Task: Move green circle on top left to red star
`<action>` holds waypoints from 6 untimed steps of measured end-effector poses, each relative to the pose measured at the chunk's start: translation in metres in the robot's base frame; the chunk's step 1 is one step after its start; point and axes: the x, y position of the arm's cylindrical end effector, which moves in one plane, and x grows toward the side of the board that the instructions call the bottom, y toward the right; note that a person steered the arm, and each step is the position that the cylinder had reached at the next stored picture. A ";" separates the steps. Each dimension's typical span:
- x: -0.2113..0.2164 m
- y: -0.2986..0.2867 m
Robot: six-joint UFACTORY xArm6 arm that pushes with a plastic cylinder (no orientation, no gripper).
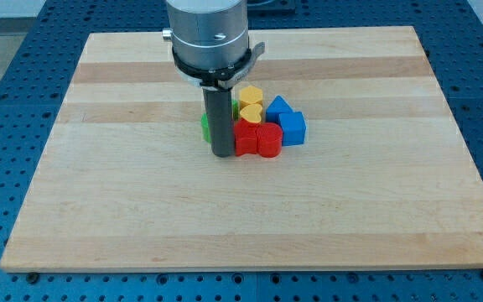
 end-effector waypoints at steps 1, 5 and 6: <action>0.016 -0.017; -0.030 -0.025; -0.030 -0.008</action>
